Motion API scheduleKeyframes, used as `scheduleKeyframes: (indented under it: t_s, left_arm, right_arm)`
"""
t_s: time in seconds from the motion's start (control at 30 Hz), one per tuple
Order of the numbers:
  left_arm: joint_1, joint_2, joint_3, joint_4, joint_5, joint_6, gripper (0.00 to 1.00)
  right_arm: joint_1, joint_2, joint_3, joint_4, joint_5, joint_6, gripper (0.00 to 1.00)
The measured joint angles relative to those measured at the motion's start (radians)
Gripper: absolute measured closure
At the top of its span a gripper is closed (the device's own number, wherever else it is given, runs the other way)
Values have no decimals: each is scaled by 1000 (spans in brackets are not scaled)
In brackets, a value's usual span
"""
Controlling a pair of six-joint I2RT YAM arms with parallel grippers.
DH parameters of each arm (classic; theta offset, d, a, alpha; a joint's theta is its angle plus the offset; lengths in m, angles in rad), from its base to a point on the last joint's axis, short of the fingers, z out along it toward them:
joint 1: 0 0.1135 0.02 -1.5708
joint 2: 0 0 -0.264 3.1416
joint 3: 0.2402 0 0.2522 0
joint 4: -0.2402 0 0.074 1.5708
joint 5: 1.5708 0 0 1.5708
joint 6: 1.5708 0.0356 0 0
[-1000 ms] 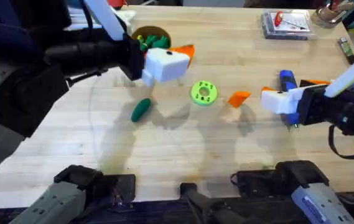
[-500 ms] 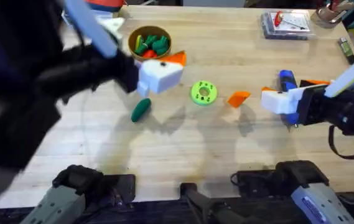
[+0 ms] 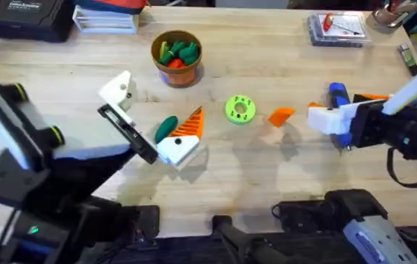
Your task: Pick up the gripper from the table and insert it into the empty holder that is missing its gripper. Then pick up a screw, insert it into the mounting hole, and use the screwdriver to tighten it. Finally, clean up the table by picking up the vegetable and placing it into the bucket.
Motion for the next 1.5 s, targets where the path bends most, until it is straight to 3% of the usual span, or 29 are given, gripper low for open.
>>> scheduleKeyframes:
  t_s: [0.13, 0.37, 0.53, 1.3, 1.4, 1.5]
  left_arm:
    - [0, -26, -103, 110, 0, -22, 15]
    - [29, -138, -132, -17, 1, -35, 15]
    - [59, -147, -132, -106, 0, -37, 15]
    - [59, -147, -132, -106, -25, -39, 15]
    - [59, -147, -132, -106, 16, -39, 15]
    - [59, -147, -132, -107, 110, -39, 15]
  right_arm:
    - [0, 0, 0, 0, 0, 0, 8]
    - [0, 0, 0, 0, 0, 0, 8]
    - [0, 0, 0, 0, 0, 0, 8]
    - [0, 0, 0, 0, 0, 0, 8]
    - [0, 0, 0, 0, 0, 0, 8]
    - [0, 0, 0, 1, 0, 0, 8]
